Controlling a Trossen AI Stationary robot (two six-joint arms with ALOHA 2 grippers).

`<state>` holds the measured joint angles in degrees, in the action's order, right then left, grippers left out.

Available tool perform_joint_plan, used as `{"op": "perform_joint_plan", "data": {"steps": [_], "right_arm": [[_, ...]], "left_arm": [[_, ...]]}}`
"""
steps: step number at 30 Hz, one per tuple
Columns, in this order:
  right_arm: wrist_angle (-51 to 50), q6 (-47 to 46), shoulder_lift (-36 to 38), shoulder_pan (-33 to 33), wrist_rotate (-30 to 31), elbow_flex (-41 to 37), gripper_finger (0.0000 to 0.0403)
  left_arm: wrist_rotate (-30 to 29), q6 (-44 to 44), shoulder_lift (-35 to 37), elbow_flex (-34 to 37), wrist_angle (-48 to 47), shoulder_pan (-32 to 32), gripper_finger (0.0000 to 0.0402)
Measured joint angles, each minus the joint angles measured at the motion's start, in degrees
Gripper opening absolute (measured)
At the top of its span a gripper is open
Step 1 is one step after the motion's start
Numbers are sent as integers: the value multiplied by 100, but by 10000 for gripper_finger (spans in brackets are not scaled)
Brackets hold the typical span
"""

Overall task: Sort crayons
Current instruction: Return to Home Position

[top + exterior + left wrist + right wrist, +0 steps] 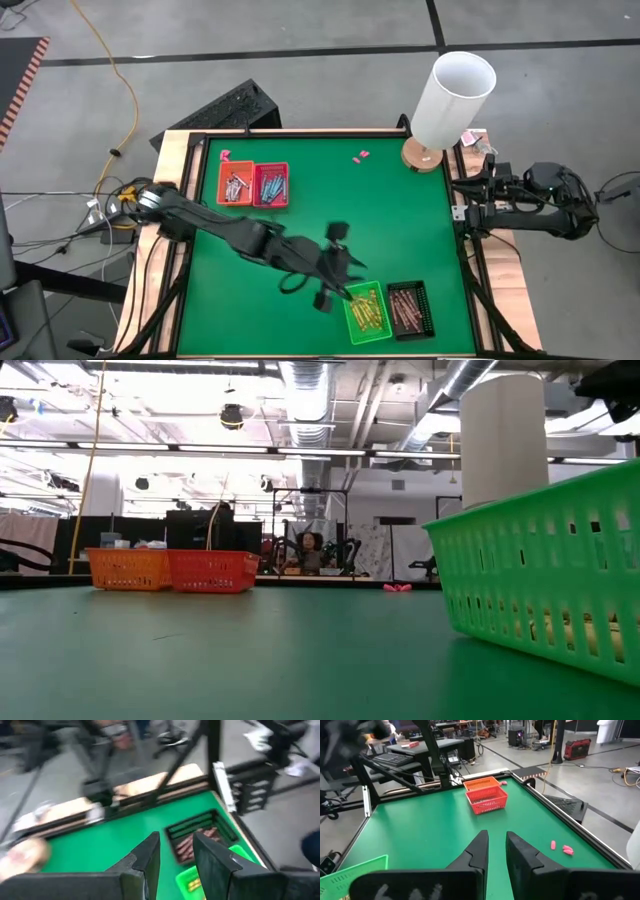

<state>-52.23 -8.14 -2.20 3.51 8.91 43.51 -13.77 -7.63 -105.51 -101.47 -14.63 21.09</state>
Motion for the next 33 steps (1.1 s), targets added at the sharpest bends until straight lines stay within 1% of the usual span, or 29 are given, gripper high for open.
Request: {"op": "perform_joint_plan", "data": {"steps": [4, 6, 9, 12, 14, 17, 19, 21, 24, 26, 29, 33], "right_arm": [[11, -12, 9, 0, -2, 2, 68], [54, -18, 9, 0, -1, 2, 68], [254, -4, 41, 0, -26, 2, 68], [403, 1, 196, -14, -356, 19, 68], [363, -45, 192, -15, -516, 185, 68], [396, -86, 192, -13, -715, 282, 68], [452, -87, 190, -13, -750, 286, 68], [452, -85, 190, -13, -750, 297, 68], [503, -106, 192, -12, -750, 243, 68], [690, -146, 192, -11, -754, 185, 68], [1218, -194, 192, -11, -796, -31, 68], [2061, -107, 192, -11, -1203, -475, 68]], "left_arm": [[-673, 224, 582, 0, -471, 49, 105], [-845, 228, 812, 0, -559, 84, 105], [-932, 150, 1175, 0, -600, 149, 105], [-1106, 198, 1642, 0, -797, 234, 105], [-1289, 223, 1951, 56, -821, 348, 105], [-1620, 102, 2415, 421, -573, 593, 105], [-1903, 25, 2745, 857, -244, 795, 105], [-2276, -12, 3125, 1443, 191, 1010, 105], [-2951, -15, 3771, 2597, 1157, 1328, 105], [-3225, -10, 4181, 3390, 1950, 1474, 105], [-3256, -10, 4755, 4468, 3045, 1600, 105], [-3259, 4, 5293, 5629, 4259, 1693, 105]]}}
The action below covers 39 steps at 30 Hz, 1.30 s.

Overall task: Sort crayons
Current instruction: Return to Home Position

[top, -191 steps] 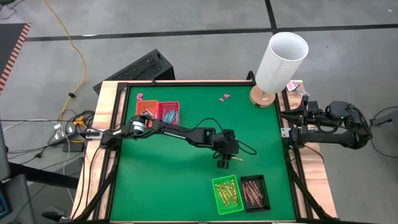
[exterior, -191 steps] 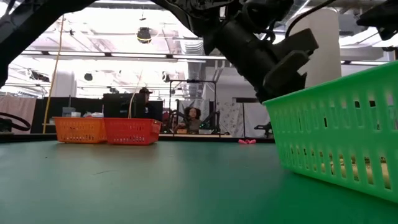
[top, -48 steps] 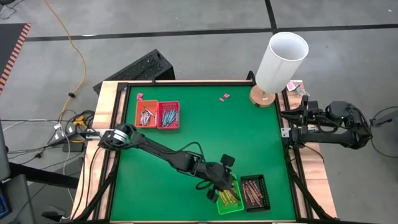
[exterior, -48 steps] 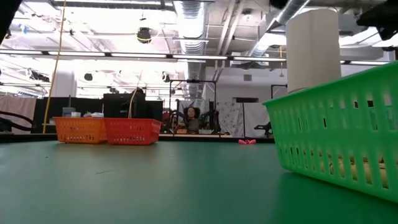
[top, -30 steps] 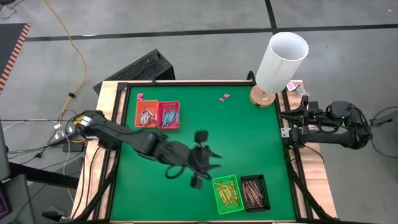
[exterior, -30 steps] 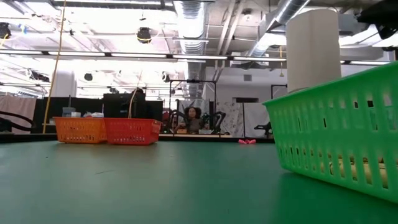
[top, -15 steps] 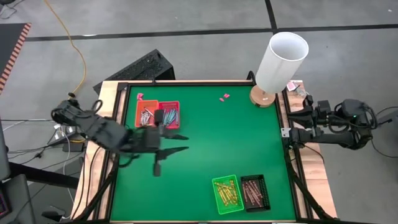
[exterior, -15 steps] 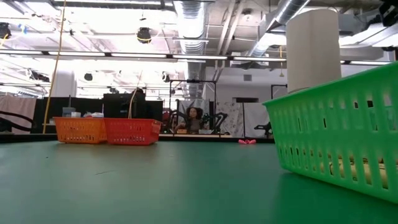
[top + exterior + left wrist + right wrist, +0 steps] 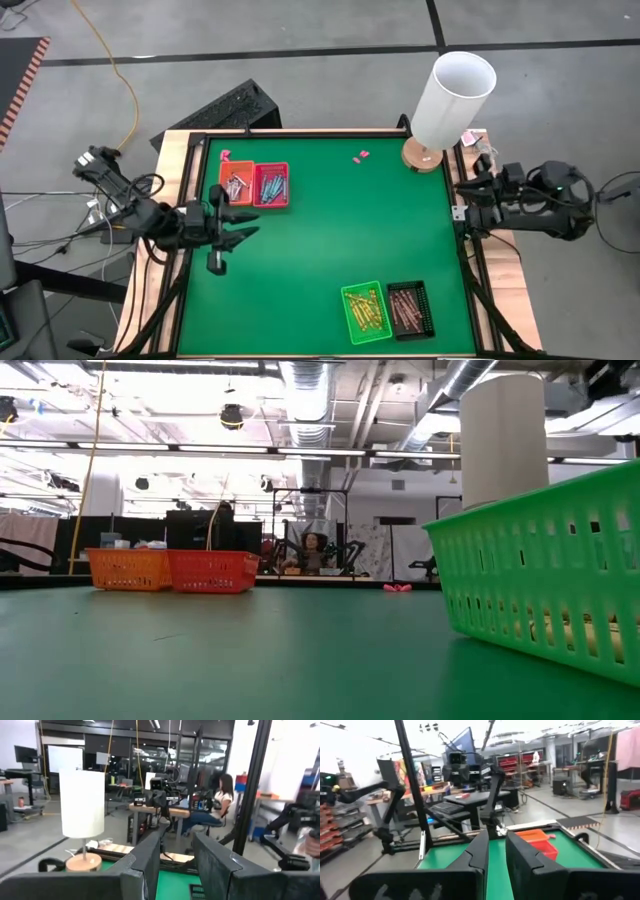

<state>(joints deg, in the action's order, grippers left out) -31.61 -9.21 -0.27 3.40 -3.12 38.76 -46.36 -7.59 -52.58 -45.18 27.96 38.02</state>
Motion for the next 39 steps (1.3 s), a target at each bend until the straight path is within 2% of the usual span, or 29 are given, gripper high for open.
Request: {"op": "perform_joint_plan", "data": {"steps": [4, 8, 16, 23, 27, 30, 35, 39], "right_arm": [[391, -57, 0, 0, -45, -486, 68], [738, -128, 0, 0, -110, -837, 68], [737, -186, 2, 0, -137, -901, 68], [490, -297, 2, 0, -157, -905, 68], [503, -272, 2, 0, -157, -905, 68], [522, -251, 2, 0, -155, -918, 68], [682, -293, 2, 0, -155, -1236, 68], [1327, -470, 0, 0, -152, -1666, 68]], "left_arm": [[-2, 85, 355, 839, 784, 105, 105], [-1, 275, 705, 1350, 938, 302, 105], [-234, 448, 1415, 2174, 966, 755, 105], [-824, 353, 2012, 3348, 2084, 1167, 105], [-854, 234, 2149, 3816, 2625, 1191, 105], [-698, 227, 2267, 4080, 2966, 1191, 105], [167, 244, 2613, 4455, 3413, 1196, 105], [278, 155, 3040, 4452, 3381, 1303, 105]]}}
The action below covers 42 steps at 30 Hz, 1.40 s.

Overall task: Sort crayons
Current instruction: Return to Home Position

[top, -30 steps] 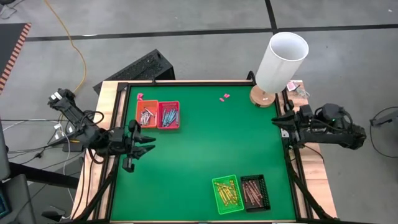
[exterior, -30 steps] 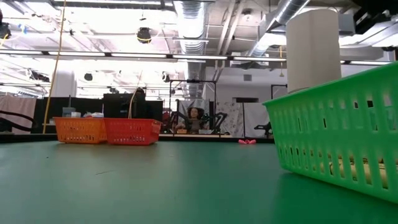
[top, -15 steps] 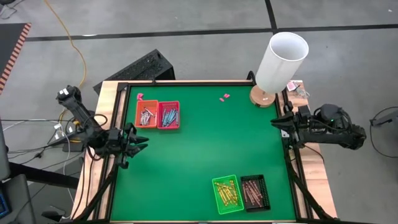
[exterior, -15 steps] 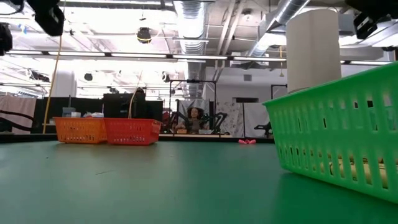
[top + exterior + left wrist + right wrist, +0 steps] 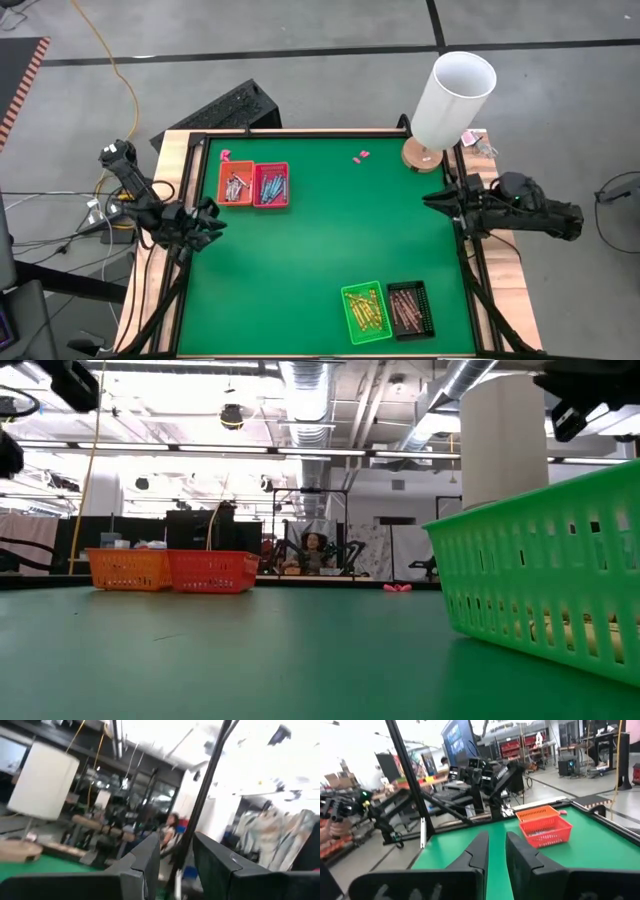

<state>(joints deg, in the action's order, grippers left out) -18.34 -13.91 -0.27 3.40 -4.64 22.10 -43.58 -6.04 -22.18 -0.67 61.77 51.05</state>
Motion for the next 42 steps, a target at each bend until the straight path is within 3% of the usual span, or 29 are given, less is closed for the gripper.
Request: {"op": "perform_joint_plan", "data": {"steps": [8, 13, 17, 20, 24, 27, 31, 33, 36, 37, 39, 42], "right_arm": [[796, -171, 2, 2, 17, -277, 68], [901, -264, 2, 2, 186, -175, 68], [702, -178, 2, 2, 190, 246, 68], [209, -122, 2, 2, 184, 580, 68], [-301, -299, 2, 2, 170, 667, 68], [-260, -295, 2, 2, 173, 632, 68], [186, -227, 2, 7, 173, 455, 68], [275, -229, 2, -3, 161, 328, 68], [495, -255, 2, -4, 36, 53, 68], [600, -256, 4, -4, -34, -60, 68], [811, -258, 4, -4, -135, -293, 68], [1252, -251, 4, -4, -155, -673, 68]], "left_arm": [[1134, -848, 1188, 2, 536, 290, 105], [1164, -1249, 2211, 4, 327, 603, 105], [1267, -1389, 2154, 2, 987, 764, 105], [908, -1174, 2158, 2, 880, 956, 105], [724, -21, 2193, 2, 173, 1297, 105], [1518, 932, 2185, 2, -117, 1498, 105], [2853, 1165, 2187, 2, -411, 1594, 105], [4405, 1045, 2191, 2, -787, 1606, 105], [6985, 192, 2184, 2, -1747, 1608, 105], [7487, 74, 2186, 2, -2098, 1613, 105], [7402, 62, 2186, 0, -2792, 1610, 105], [6299, 322, 2187, 2, -3397, 1606, 105]]}}
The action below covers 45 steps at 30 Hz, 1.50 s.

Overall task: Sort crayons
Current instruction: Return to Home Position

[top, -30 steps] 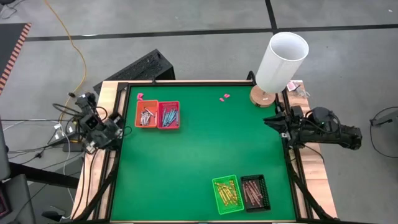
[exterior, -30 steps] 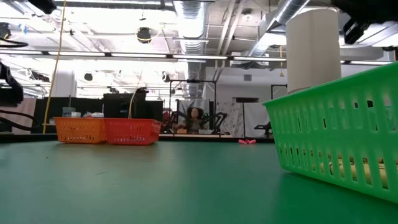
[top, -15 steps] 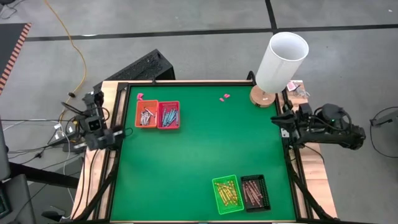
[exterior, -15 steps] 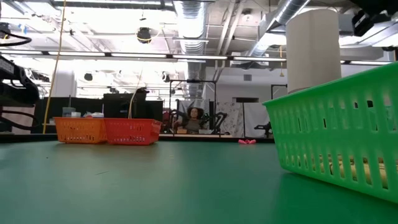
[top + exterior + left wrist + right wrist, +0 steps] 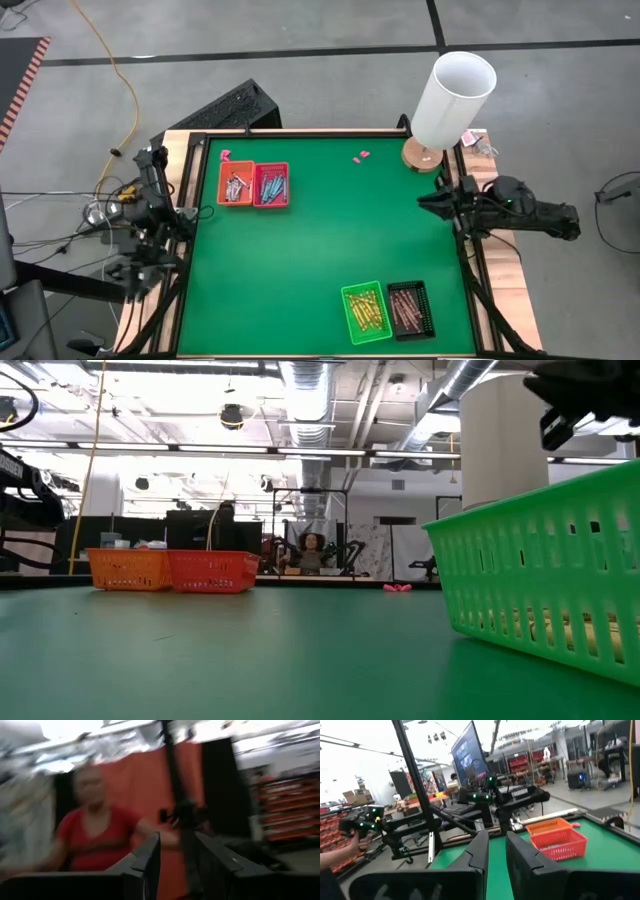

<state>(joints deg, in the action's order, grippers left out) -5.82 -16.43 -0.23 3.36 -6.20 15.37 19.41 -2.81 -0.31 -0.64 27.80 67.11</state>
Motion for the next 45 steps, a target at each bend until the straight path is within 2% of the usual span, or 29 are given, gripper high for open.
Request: {"op": "perform_joint_plan", "data": {"steps": [2, 7, 10, 14, 22, 25, 28, 33, 39, 45], "right_arm": [[397, 136, 0, 0, -38, -278, 68], [994, 540, 0, 0, -545, -1025, 68], [1117, 535, 2, 2, -469, -1481, 68], [910, 669, -58, 0, -327, -1488, 68], [862, 794, -48, 0, -273, -1491, 68], [850, 791, -48, 0, -275, -1492, 68], [841, 789, -48, 0, -275, -1494, 68], [834, 755, -48, 0, -278, -1497, 68], [824, 748, -48, 0, -278, -1501, 68], [824, 750, -48, 0, -278, -1503, 68]], "left_arm": [[-335, -62, 2, 0, -385, 0, 105], [-89, -629, 3, 0, -1299, 0, 105], [-524, -719, 0, 0, -1654, 0, 105], [-1268, -572, 0, 0, -2066, 0, 105], [-1529, -1185, 9, 14, -2404, -1, 105], [-1581, -1096, 11, 17, -2294, -5, 105], [-1902, -959, 11, 19, -2157, -98, 105], [-2235, -1005, 11, 22, -2139, -552, 105], [-1344, -1192, 11, 26, -2038, -1403, 105], [-1276, -832, 11, 26, -2036, -2503, 105]]}}
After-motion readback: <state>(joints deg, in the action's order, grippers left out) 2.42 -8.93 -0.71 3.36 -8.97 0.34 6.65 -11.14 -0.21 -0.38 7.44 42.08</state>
